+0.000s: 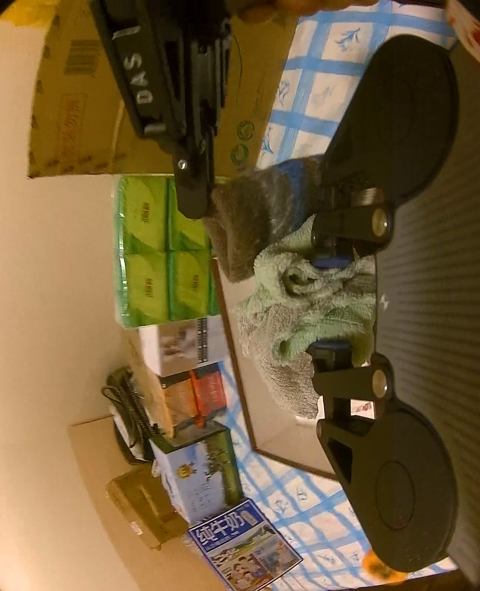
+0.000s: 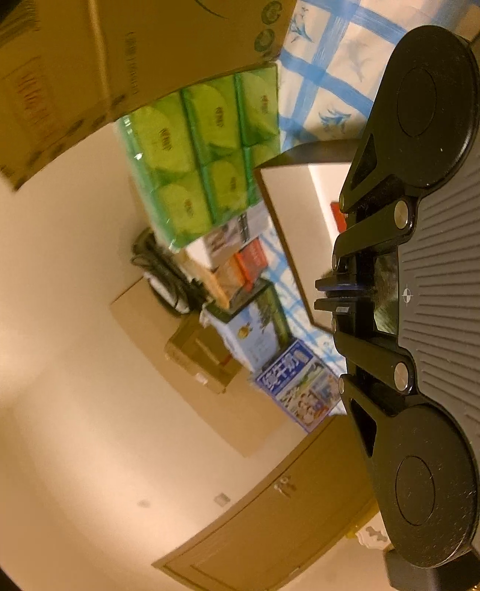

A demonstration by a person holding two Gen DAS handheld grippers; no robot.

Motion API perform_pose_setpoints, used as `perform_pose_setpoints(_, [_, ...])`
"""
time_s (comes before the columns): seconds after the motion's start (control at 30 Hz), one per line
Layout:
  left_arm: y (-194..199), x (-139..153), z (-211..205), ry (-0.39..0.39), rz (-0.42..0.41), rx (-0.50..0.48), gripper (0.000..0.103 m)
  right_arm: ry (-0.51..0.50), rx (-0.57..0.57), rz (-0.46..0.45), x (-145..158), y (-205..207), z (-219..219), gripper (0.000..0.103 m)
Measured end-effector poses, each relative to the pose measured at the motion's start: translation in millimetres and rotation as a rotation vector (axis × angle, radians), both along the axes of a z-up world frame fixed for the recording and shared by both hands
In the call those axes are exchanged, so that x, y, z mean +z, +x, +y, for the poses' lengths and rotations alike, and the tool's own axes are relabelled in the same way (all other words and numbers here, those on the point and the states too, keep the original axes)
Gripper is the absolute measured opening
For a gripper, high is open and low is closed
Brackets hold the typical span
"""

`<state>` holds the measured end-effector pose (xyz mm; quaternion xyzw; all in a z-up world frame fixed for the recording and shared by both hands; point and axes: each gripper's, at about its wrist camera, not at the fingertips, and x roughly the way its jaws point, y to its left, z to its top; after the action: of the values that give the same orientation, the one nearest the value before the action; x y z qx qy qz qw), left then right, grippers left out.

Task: Organize soft objects
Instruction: 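Carry the towel and knit sock into the white box and open both tools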

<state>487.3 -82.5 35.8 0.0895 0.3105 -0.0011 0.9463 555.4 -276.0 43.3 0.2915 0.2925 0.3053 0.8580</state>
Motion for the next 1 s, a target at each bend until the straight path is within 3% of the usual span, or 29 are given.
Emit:
perform_pose_setpoints(0.17, [19, -20, -3, 0.016, 0.016, 0.038, 0.032, 0.018, 0.013, -0.016, -2, 32, -2, 0.003])
perform_pose_setpoints(0.47, [57, -23, 7, -0.021, 0.014, 0.133, 0.033, 0.016, 0.043, -0.04, 1, 73, 21, 0.003])
perform_pose_setpoints(0.57, [67, -24, 9, -0.033, 0.012, 0.153, 0.033, -0.059, 0.037, -0.034, -3, 82, 30, 0.004])
perform_pose_setpoints(0.67, [75, -30, 9, -0.032, 0.022, 0.164, 0.034, -0.18, 0.019, 0.004, -18, 89, 36, 0.016])
perform_pose_setpoints(0.73, [80, -36, 9, -0.031, 0.034, 0.17, 0.034, -0.193, 0.003, 0.024, -31, 91, 31, 0.048])
perform_pose_setpoints(0.77, [82, -39, 9, -0.031, 0.041, 0.17, 0.034, -0.19, -0.009, 0.036, -37, 92, 27, 0.052])
perform_pose_setpoints(1.0, [93, -53, 10, -0.032, 0.067, 0.167, 0.035, -0.236, -0.002, 0.078, -56, 96, 17, 0.053])
